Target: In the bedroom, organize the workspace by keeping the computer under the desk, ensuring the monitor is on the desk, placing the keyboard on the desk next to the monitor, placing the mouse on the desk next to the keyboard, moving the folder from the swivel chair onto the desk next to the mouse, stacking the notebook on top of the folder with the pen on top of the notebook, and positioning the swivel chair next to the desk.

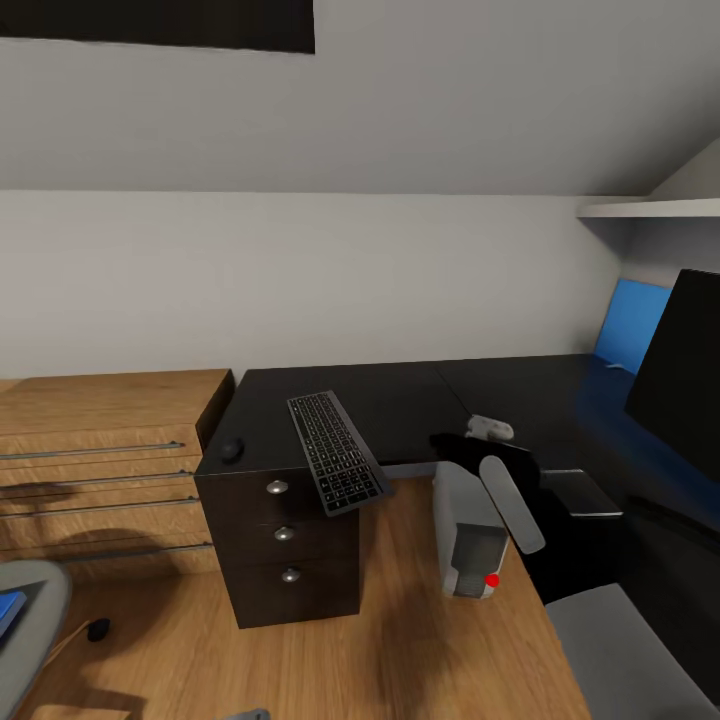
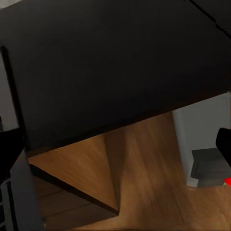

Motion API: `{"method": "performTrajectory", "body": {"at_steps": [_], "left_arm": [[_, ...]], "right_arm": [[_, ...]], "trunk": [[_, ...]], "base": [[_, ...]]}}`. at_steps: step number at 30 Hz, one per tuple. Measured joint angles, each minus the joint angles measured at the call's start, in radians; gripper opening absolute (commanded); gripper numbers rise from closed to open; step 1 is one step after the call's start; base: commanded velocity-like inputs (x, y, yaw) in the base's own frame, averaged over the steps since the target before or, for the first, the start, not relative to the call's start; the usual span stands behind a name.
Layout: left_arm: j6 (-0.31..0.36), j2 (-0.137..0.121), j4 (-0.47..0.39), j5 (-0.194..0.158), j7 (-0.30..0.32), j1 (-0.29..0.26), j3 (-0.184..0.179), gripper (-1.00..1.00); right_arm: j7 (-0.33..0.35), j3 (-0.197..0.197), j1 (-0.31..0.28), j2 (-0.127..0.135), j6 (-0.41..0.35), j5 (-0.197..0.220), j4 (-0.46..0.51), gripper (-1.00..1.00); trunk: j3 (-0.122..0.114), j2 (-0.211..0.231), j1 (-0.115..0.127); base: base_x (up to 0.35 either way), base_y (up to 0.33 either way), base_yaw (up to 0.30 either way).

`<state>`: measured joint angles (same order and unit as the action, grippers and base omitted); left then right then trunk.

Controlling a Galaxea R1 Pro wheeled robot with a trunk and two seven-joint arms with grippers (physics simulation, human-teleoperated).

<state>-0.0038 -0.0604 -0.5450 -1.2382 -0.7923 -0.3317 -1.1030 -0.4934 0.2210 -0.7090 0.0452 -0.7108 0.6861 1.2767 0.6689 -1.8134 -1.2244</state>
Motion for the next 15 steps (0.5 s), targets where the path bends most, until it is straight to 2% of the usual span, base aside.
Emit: {"method": "performTrajectory", "body": {"at_steps": [6, 15], "left_arm": [[-0.03, 0.004, 0.017, 0.025, 0.0, 0.0, -0.004, 1.0], [-0.076, 0.005, 0.022, 0.033, -0.001, 0.0, -0.005, 1.0]], "right_arm": [[0.005, 0.0, 0.0, -0.008, 0.007, 0.035, 0.008, 1.0], [0.002, 0.0, 0.0, -0.01, 0.01, 0.036, 0.012, 1.0]], "trunk": [[0.0, 0.0, 0.0], [0.0, 0.0, 0.0]], "base": [[0.0, 0.0, 0.0], [0.0, 0.0, 0.0]]}}
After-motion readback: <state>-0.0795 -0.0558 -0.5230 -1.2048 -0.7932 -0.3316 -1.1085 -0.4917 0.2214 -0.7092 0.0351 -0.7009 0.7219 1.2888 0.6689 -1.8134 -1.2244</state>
